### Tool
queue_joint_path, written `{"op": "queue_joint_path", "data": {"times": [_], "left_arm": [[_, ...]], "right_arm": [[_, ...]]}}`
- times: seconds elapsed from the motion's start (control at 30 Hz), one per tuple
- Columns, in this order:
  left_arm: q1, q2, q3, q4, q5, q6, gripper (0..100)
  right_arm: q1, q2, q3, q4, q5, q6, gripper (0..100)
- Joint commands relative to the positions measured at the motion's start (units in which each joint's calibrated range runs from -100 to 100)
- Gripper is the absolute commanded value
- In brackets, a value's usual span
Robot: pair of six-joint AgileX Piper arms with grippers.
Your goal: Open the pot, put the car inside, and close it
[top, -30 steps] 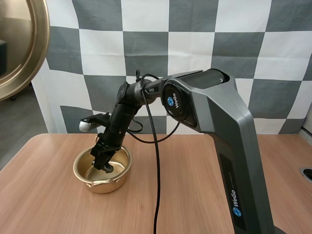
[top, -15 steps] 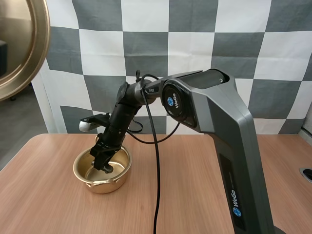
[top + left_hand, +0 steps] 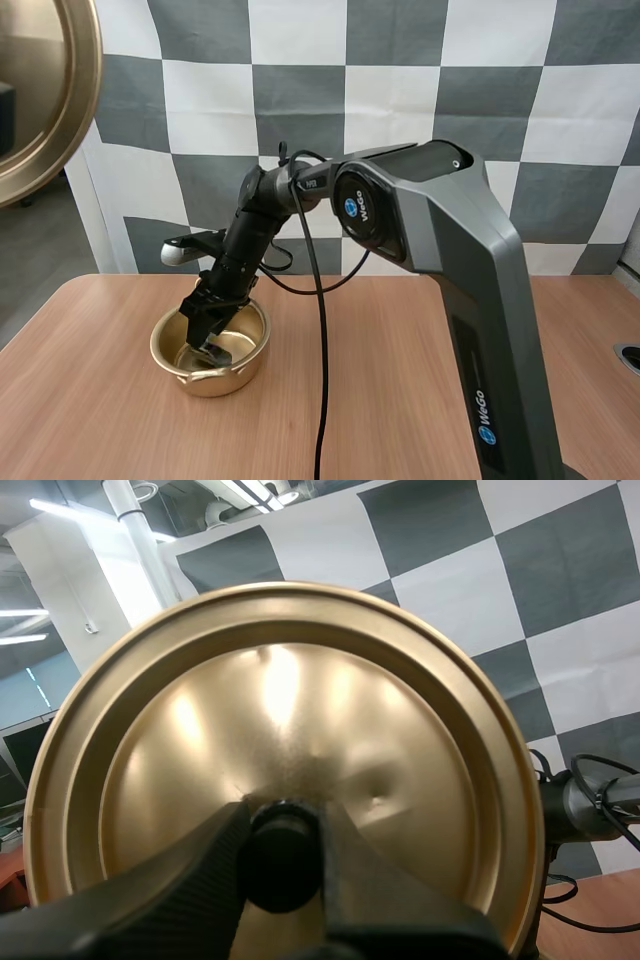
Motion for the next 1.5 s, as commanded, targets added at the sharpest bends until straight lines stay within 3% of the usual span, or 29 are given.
{"op": "queue_joint_path", "data": {"times": [0.0,0.3,0.43,0.73,0.9,1.0,1.17,1.33,1.47], "left_arm": [[0.0,0.0,0.0,-0.1,0.0,0.0,0],[0.0,0.0,0.0,-0.1,0.0,0.0,0],[0.0,0.0,0.0,-0.1,0.0,0.0,0],[0.0,0.0,0.0,-0.1,0.0,0.0,0],[0.0,0.0,0.0,-0.1,0.0,0.0,0],[0.0,0.5,0.9,0.8,0.0,0.2,0],[-0.07,3.0,5.3,3.7,0.0,0.2,0],[-0.07,6.0,12.5,3.5,0.0,0.0,0],[-0.07,9.2,18.4,0.7,-6.8,-0.1,0]], "right_arm": [[0.1,0.0,0.0,0.0,0.0,0.0,89],[0.1,-0.1,0.0,0.4,-0.6,1.7,89],[0.1,-1.4,0.0,0.4,-0.6,2.2,100],[0.1,-7.9,0.0,-0.6,-1.2,-0.7,100],[0.0,-14.8,0.0,-5.5,-3.8,-0.5,100],[-0.8,-20.7,0.0,-9.8,-7.2,2.9,100],[-5.1,-32.7,0.0,-12.5,-13.2,8.6,100],[-13.2,-42.3,0.0,-12.3,-12.0,12.1,100],[-20.5,-46.9,0.0,-10.9,-8.1,13.2,100]]}}
